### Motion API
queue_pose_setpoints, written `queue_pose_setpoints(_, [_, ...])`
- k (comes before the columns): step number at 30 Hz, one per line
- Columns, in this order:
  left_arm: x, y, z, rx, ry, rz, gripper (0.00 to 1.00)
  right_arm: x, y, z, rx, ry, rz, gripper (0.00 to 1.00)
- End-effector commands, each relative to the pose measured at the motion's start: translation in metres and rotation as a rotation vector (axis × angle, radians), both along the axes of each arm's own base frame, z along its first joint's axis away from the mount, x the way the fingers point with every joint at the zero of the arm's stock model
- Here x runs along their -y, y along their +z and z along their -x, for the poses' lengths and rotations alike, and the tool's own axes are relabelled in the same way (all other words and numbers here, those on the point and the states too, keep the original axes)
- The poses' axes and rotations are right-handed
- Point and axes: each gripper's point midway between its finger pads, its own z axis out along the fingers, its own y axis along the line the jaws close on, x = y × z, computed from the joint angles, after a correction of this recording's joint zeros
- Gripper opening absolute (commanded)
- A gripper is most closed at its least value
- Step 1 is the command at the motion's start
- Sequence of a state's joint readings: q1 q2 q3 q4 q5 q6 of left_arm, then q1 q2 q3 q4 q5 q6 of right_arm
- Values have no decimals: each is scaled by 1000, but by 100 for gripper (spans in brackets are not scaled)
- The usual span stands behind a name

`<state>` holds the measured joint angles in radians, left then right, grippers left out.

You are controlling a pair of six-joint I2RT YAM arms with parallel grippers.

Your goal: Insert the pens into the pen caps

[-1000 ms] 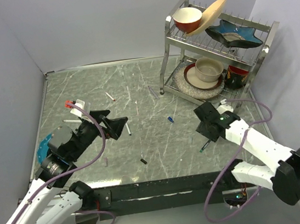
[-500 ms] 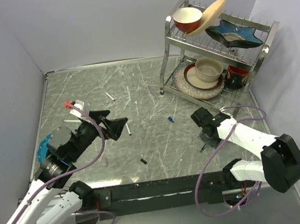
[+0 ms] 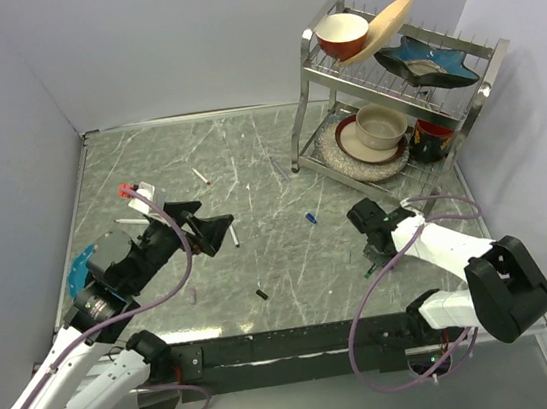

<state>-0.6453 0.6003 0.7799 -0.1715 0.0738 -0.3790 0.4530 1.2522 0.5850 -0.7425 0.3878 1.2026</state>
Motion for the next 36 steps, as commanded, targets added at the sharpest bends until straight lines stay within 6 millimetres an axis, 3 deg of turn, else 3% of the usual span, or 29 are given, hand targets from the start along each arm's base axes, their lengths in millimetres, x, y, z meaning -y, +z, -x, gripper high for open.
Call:
queue_pose_setpoints(1, [0, 6, 0, 25, 0, 1, 99, 10, -6, -9, 25, -25, 37, 15])
queue_pose_setpoints(3, [-1, 6, 0, 25, 4, 1, 99, 11, -8, -10, 23, -25, 38, 2])
queue_pose_setpoints(4, [-1, 4, -1, 20, 4, -2, 99, 11, -7, -10, 24, -16, 40, 0])
queue_pose_setpoints(9, [-2, 2, -3, 11, 20, -7, 99, 13, 12, -27, 81, 38, 70, 0])
queue_pose_setpoints(12, [-3, 3, -6, -11, 36, 7, 99, 2, 41, -46, 184, 140, 36, 0])
queue_pose_setpoints(14, [1, 5, -4, -53, 29, 42, 99, -21, 67, -59, 293, 286, -48, 0])
queue_pose_setpoints(18, [13, -4, -3, -179, 2, 125, 95, -60, 114, -64, 473, 521, -178, 0])
queue_pose_setpoints(19, [17, -6, -3, -203, -11, 140, 93, -67, 131, -63, 537, 586, -198, 0])
queue_pose_setpoints(20, [21, -6, -1, -234, -29, 170, 92, -89, 145, -58, 588, 676, -280, 0])
queue_pose_setpoints(22, [35, -5, 4, -242, -106, 209, 89, -110, 166, -50, 665, 780, -355, 0])
queue_pose_setpoints(23, [40, -3, 5, -259, -128, 240, 87, -130, 179, -42, 702, 861, -424, 0])
queue_pose_setpoints(27, [58, -8, 1, -297, -188, 302, 77, -174, 210, -16, 803, 1020, -575, 0])
queue_pose_setpoints(28, [61, -8, -1, -305, -194, 314, 71, -179, 217, -11, 827, 1036, -601, 0])
queue_pose_setpoints(32, [77, -19, -2, -369, -238, 320, 67, -204, 244, 9, 916, 1123, -677, 0])
queue_pose_setpoints(36, [92, -19, 6, -380, -291, 314, 66, -215, 248, 16, 911, 1156, -697, 0])
